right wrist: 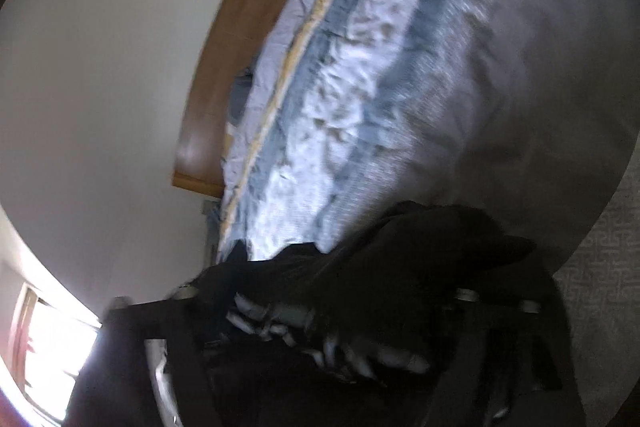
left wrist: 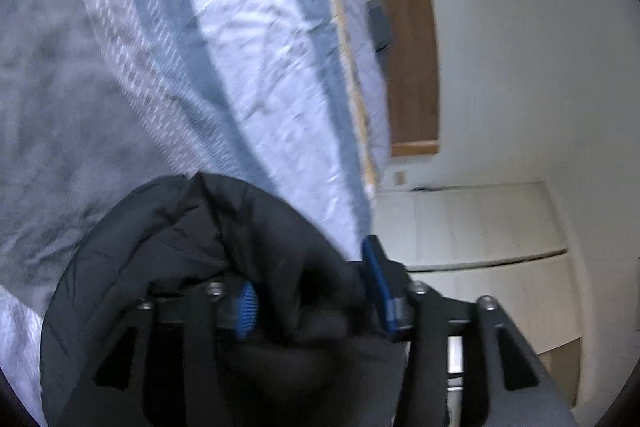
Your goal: Fold large clothes
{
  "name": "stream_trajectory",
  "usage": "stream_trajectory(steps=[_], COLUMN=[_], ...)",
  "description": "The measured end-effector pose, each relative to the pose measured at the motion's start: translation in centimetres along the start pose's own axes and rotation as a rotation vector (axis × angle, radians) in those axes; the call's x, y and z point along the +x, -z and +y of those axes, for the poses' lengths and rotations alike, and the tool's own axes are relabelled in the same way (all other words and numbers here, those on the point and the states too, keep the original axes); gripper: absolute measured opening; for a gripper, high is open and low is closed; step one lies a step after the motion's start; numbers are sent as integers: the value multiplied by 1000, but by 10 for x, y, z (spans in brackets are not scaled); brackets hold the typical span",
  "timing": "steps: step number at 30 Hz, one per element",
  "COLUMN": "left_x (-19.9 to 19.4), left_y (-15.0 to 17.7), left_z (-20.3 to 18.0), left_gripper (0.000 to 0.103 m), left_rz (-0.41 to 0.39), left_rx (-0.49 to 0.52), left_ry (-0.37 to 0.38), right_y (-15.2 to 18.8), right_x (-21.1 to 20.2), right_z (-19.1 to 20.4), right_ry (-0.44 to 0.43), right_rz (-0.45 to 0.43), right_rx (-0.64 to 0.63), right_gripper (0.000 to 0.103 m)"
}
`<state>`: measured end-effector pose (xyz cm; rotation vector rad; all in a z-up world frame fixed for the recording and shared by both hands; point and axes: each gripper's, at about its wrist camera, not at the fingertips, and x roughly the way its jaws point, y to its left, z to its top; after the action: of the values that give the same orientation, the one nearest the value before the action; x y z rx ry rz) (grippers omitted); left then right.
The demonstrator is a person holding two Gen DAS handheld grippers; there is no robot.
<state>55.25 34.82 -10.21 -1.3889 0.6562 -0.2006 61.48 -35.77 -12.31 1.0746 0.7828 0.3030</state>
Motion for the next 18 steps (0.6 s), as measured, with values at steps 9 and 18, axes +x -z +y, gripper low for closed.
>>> stream_trajectory(steps=[9, 18], left_x=[-75, -55], left_y=[18, 141], left_z=[-84, -125], left_gripper=[54, 54], left_rz=[-70, -24], left_rx=[169, 606], left_ry=[-119, -396], right_y=[-3, 90], right_x=[-79, -88], right_z=[75, 152], right_ry=[18, 118], right_rz=[-84, -27], right_rx=[-173, -551], right_gripper=[92, 92])
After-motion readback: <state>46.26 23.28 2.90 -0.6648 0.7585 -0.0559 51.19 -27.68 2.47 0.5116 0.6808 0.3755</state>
